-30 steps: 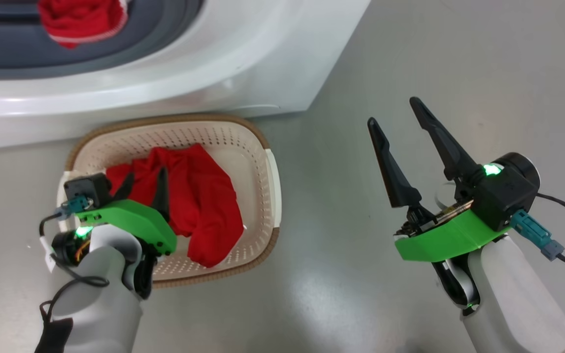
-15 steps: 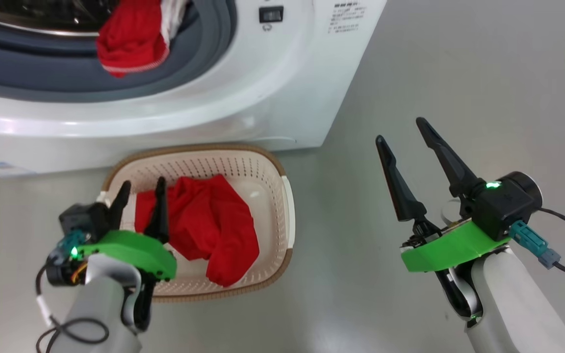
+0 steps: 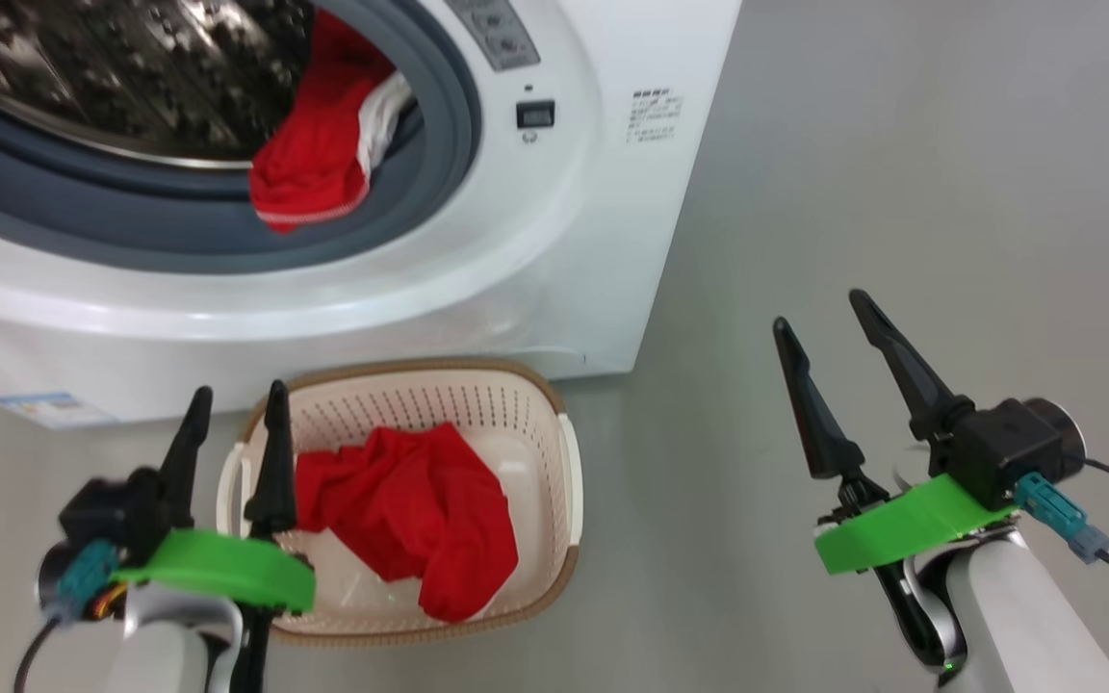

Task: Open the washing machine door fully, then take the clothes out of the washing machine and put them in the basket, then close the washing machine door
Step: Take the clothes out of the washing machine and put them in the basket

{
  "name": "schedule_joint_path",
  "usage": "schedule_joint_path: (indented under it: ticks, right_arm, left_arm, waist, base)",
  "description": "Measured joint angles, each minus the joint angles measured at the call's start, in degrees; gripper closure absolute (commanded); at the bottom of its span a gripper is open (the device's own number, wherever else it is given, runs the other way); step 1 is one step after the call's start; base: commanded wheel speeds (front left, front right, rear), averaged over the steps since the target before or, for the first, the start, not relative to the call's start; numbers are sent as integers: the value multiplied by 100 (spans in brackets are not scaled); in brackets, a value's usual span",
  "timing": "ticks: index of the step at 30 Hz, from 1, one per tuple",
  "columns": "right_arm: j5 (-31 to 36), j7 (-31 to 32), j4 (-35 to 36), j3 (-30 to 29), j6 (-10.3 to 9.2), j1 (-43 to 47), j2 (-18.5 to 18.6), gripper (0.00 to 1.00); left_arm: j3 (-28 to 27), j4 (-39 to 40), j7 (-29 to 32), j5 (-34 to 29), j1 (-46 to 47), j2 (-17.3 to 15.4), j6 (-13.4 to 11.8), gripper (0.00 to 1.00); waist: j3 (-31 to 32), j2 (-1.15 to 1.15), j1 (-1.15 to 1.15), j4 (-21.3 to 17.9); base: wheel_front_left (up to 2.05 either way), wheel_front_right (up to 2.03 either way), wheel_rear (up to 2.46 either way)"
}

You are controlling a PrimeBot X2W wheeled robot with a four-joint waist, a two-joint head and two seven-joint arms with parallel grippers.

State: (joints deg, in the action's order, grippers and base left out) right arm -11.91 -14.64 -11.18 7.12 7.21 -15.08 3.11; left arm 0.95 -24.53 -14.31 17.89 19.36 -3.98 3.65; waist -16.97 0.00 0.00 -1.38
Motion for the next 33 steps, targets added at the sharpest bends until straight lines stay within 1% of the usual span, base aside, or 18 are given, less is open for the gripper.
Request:
schedule_joint_path:
  ticks: [5,9,13,19,23,28,33]
  right_arm:
    - [38,0,-1,-116,0,208,-2,0]
    - [105,0,22,-277,0,394,-11,0]
    - [135,0,35,-308,0,573,-12,0]
    - [134,0,26,-320,0,925,-18,0]
    - [177,0,31,-344,0,1102,-21,0]
    - [252,0,41,-378,0,1272,-23,0]
    - [279,0,54,-396,0,1282,-24,0]
  left_arm:
    - [-183,758,-1,-194,-518,33,51,0]
    - [-288,1161,-10,-344,-851,53,92,0]
    - [-342,1404,-24,-424,-1068,91,100,0]
    - [-438,1530,-24,-425,-1657,102,194,0]
    - [-544,1660,-24,-446,-1943,107,196,0]
    - [-612,1731,-24,-541,-2175,116,200,0]
    - [-637,1750,-24,-579,-2214,120,200,0]
  waist:
    - [312,0,0,-24]
    - [552,0,0,-49]
    - [735,0,0,-68]
    - [1125,0,0,-120]
    - [1372,0,0,-159]
    - [1597,0,0,-207]
    - [1697,0,0,-233]
  base:
    - [0,0,0]
    - [0,0,0]
    - [0,0,0]
    - [0,0,0]
    - [0,0,0]
    - [0,0,0]
    - [0,0,0]
